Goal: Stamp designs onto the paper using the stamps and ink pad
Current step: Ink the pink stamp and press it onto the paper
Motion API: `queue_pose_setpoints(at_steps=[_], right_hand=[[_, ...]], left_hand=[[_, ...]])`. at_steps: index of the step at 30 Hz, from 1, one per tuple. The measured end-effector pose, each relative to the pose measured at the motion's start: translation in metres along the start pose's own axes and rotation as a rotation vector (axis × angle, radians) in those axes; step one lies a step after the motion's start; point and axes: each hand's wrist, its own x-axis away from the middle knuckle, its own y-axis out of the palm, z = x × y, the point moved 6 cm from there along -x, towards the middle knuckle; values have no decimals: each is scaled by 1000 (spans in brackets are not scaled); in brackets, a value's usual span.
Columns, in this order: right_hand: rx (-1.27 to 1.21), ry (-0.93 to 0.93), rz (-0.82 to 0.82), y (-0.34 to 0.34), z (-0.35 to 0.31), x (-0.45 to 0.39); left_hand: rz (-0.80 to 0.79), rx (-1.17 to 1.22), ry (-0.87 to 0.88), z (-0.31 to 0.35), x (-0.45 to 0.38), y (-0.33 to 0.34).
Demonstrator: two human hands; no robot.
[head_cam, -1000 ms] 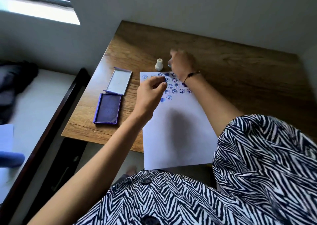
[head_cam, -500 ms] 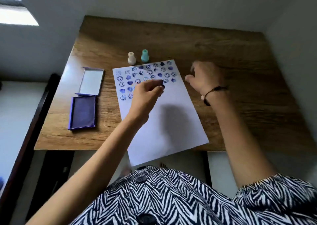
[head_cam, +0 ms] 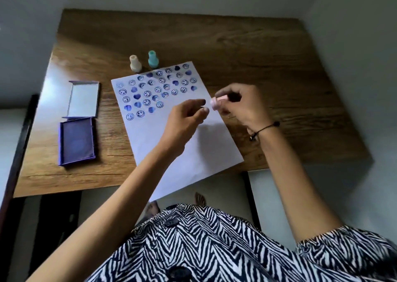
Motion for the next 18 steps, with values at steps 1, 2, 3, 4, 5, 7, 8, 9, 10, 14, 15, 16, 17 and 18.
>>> queue_pose_setpoints(at_steps=[1,2,3,4,5,7,8,9,10,14,15,16,17,18], right_hand=[[-96,4,-40,9,-4,2],[-164,5,-74,18,-8,1],[-213,0,-102,28,-12,1],[-244,-9,-125,38,-16,-1],[-263,-22,-144,47,-21,-3],[-282,-65,-194,68,-34,-6],[-287,-98,-213,78,-41,-6],[-290,-142,-232,88,-50,-4],[-298,-189,-246,97,-58,-2],[-290,-349,-355,132,-98,7],[-261,-390,-363,139,-108,7],[-210,-450,-368,149,-120,5],[-136,-533,-359,160,-134,5],[-43,-638,-346,173,-148,6]], left_hand=[[-6,8,18,2,2,-4],[4,11,36,3,5,-10],[33,10,47,4,7,-19],[68,11,52,4,9,-29],[94,14,52,3,12,-38],[136,42,57,2,19,-60],[151,73,63,2,24,-71],[167,116,69,2,29,-82],[180,168,70,1,34,-91],[345,376,55,-15,69,-135],[387,410,49,-19,79,-144],[435,443,46,-24,90,-152],[478,469,46,-28,101,-159],[515,490,45,-31,111,-164]])
